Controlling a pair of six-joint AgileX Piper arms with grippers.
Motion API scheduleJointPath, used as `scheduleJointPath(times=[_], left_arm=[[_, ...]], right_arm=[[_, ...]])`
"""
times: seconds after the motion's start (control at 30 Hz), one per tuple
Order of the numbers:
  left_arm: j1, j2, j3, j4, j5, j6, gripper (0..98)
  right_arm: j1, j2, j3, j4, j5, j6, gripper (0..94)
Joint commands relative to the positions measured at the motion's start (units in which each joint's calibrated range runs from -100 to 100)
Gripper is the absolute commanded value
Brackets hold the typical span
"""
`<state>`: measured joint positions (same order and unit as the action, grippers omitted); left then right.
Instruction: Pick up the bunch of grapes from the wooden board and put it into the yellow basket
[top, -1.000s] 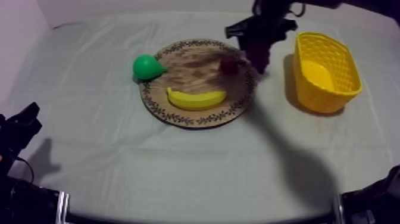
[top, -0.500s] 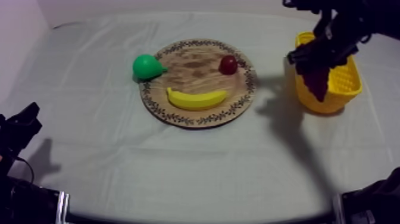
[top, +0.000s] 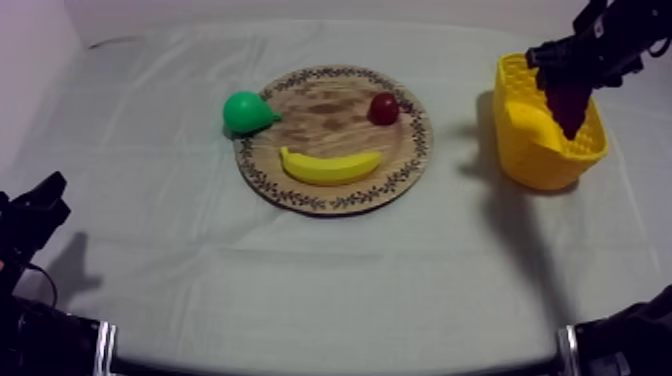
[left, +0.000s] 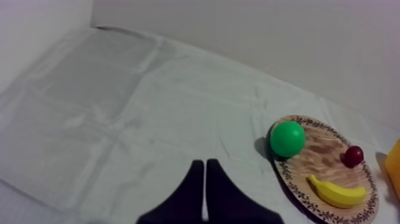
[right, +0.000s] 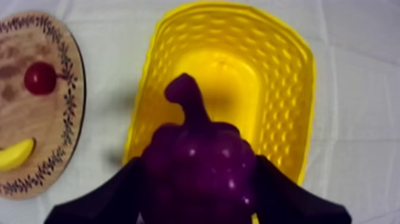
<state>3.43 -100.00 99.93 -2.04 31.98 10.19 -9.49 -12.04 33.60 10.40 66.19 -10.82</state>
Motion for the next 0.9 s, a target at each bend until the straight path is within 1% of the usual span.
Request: scheduleJointPath(times=[0.0, 0.27, 0.57, 0.87], left_arm=[[0.01, 0.0, -0.04, 0.02, 0.03, -0.01, 0.1], [0.01, 0.0, -0.04, 0.02, 0.03, -0.01, 0.1], [0.01, 0.0, -0.04, 0.02, 0.03, -0.01, 0.1], [0.01, 0.0, -0.04, 0.02, 0.03, -0.01, 0.1]], right_arm=[[0.44, -0.09, -1.03, 0.42, -0.14, -0.35, 30.0], [2.53, -0.08, -5.89, 2.44, -1.57, -1.9, 29.5], [4.51, 0.43, -12.7, 3.63, -3.92, -2.39, 28.2], [6.38, 2.01, -10.65, 4.83, -8.6, -4.23, 27.5]])
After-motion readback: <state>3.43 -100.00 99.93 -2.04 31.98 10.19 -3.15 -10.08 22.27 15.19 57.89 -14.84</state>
